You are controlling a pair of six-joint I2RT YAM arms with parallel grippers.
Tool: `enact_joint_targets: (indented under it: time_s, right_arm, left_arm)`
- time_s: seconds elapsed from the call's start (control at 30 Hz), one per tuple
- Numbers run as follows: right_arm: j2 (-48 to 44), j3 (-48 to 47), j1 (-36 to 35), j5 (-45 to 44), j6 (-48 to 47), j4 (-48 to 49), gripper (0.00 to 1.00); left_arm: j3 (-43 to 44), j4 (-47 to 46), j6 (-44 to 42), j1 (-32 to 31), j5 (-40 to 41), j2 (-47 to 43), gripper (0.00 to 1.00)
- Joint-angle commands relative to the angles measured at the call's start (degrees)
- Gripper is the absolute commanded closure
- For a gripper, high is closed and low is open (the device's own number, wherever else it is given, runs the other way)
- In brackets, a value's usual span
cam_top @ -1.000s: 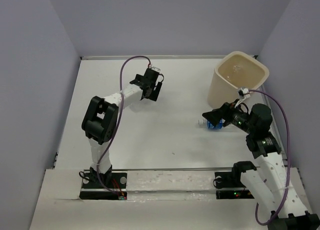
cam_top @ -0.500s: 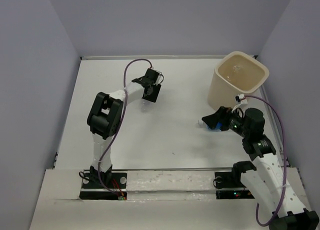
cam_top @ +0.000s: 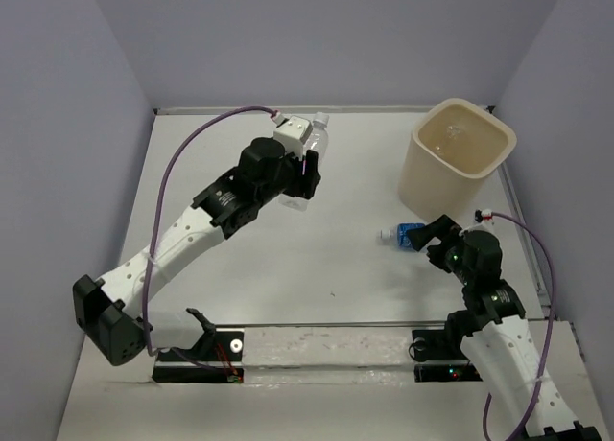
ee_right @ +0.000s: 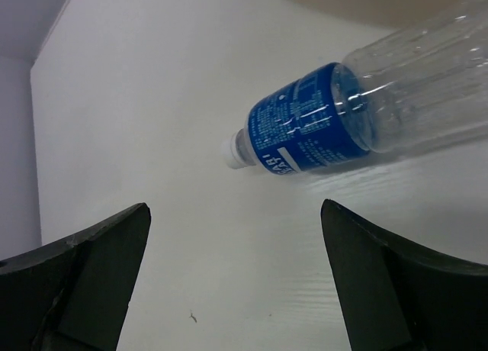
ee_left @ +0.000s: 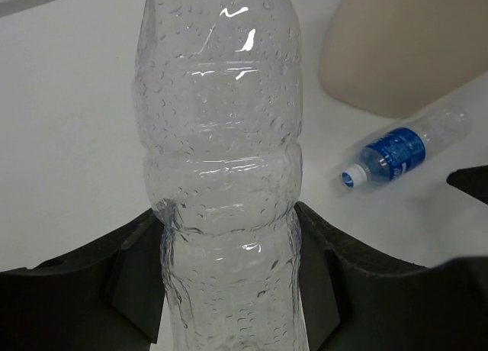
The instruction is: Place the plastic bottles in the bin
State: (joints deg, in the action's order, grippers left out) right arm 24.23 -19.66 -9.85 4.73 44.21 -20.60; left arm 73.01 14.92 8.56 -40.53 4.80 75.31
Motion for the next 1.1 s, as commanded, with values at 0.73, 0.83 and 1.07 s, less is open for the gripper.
enact_joint_targets:
  time_s: [0.73,0.83,1.07]
  right_arm:
    - [28.24,-3.46,-0.35,-26.17,22.24,11.98,0.00]
    - [30.69,-2.49,-0.35,-28.89,23.29,13.92,0.00]
    - [36.23,-0.91,-0.35,-25.66,22.68,18.83,0.08]
  left_arm:
    - [-21.51,-11.67,-0.03,-7.81,-8.67,-22.66,0.56]
    - [-21.60,-11.49,-0.12,-7.81,-7.96,-22.31,0.56]
    - [-21.42,-11.49,-0.29,-7.54,-7.35,-21.08,0.56]
